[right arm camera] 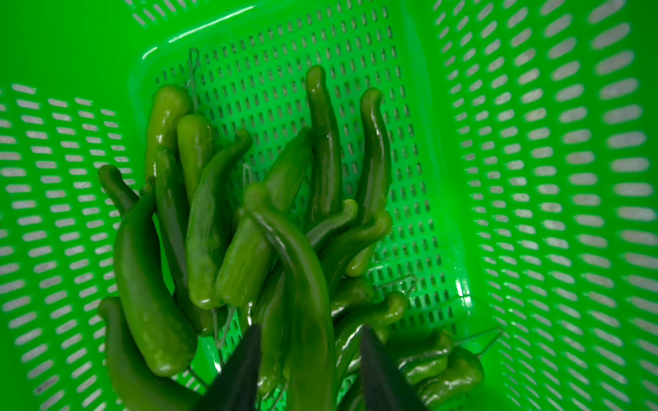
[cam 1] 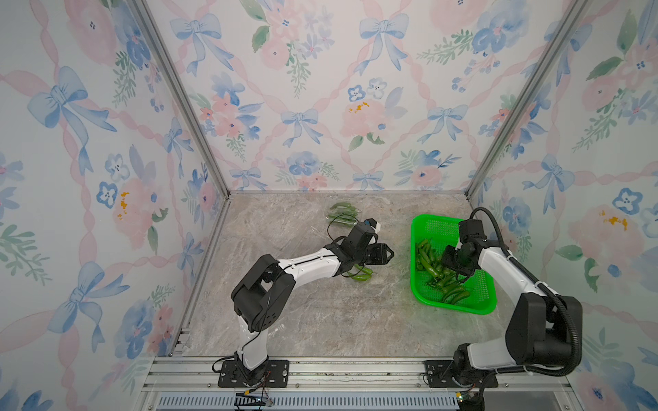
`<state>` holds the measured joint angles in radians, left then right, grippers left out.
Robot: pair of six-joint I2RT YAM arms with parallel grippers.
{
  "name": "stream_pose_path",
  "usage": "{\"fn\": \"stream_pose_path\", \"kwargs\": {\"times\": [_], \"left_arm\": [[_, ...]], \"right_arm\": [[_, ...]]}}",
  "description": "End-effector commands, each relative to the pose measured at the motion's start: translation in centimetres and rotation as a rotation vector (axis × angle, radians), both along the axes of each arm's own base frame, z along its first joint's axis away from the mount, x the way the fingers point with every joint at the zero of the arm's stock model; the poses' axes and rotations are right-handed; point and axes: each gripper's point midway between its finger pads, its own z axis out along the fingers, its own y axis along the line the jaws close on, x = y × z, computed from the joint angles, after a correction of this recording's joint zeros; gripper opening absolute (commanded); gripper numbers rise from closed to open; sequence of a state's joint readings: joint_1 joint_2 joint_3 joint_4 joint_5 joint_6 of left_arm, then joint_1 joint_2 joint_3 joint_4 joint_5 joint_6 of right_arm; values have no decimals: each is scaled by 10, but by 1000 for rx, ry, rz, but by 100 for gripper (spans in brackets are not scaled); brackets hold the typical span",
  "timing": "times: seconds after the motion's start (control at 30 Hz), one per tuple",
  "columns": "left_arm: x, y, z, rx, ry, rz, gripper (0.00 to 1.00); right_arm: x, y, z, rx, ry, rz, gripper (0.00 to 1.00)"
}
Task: Take small green peppers out of containers
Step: Place the green pepper in the basket, then pick up the green pepper from the packing box.
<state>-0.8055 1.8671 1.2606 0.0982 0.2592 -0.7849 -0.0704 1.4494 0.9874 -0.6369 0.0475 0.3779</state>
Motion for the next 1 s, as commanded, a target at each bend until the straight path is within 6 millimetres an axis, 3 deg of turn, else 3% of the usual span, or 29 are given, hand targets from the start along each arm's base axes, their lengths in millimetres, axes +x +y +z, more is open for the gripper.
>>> {"fn": "stream_pose_path", "kwargs": {"times": [0.0,0.07,0.13,0.27,0.4,0.5,0.67,0.8,0.97], "left_arm": [[3,20,14,10,-38,28,47],[7,39,14,21,-40,71,47],[11,62,15,27,-39,121,47],[13,116,8,52,-27,242,48],[9,159,0,62,-9,328,48],[3,178,-3,64,0,362,48],[-4,197,-5,62,0,404,49],[-7,202,-10,64,10,415,49],[-7,201,-13,66,22,407,49]], "right_arm": [[-7,10,18,9,-28,33,58],[-7,19,39,0,-73,69,59],[-4,41,57,6,-115,151,58],[2,115,85,65,-181,395,57],[7,188,93,111,-182,600,53],[11,232,79,96,-131,750,48],[11,289,34,83,-5,941,44],[13,316,7,80,49,996,43],[16,324,-27,31,116,1012,43]]}}
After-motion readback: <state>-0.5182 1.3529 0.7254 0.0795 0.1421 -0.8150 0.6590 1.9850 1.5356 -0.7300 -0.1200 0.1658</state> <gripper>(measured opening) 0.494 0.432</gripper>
